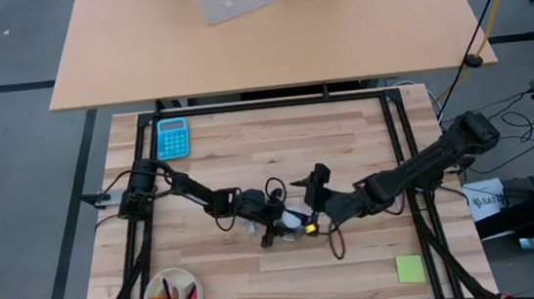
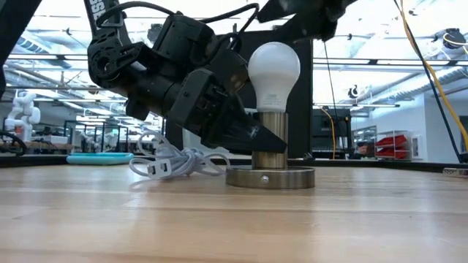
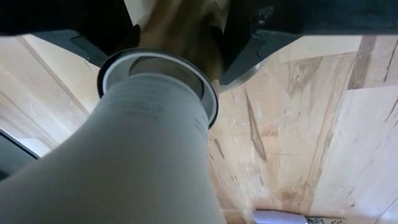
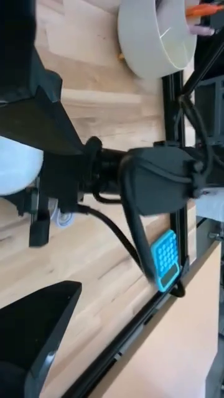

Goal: Screw lightbulb
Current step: Remove the light bulb from the lamp

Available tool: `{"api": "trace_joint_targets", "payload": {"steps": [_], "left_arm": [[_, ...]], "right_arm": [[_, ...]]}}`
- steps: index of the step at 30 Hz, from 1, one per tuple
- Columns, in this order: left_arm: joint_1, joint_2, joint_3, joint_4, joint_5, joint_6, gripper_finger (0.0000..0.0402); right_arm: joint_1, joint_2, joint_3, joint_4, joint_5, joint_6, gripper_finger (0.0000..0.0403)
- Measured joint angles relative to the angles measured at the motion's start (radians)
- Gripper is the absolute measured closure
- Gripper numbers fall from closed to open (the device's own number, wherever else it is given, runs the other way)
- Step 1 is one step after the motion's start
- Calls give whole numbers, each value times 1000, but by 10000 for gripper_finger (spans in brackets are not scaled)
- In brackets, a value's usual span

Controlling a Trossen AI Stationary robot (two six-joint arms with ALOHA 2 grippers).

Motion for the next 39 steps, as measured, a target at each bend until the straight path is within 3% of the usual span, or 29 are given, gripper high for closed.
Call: {"api": "trace_joint_targets", "payload": {"steps": [6, 8, 11, 15, 21, 26, 33, 39], "left_arm": [[0, 0, -1, 0, -6, -1, 195], [0, 0, -1, 0, -8, -1, 195], [0, 0, -1, -1, -19, -4, 195], [0, 0, -2, 0, -34, -10, 195], [5, 0, -2, 0, -52, -27, 195], [5, 0, -2, 1, -99, -37, 195], [5, 0, -2, 8, -143, -53, 195], [10, 0, -3, 17, -179, -56, 195]], "right_arm": [[14, -103, 0, -50, -14, -40, 62], [7, -134, 16, -79, -106, -21, 62], [-27, -130, 114, -273, -215, 84, 62], [-52, -34, 313, -576, -264, 124, 62], [-49, 155, 625, -869, -327, 74, 62], [-60, 310, 806, -1097, -353, 97, 62], [-102, 457, 939, -1226, -442, 149, 62], [-137, 522, 958, -1271, -520, 189, 62]]}}
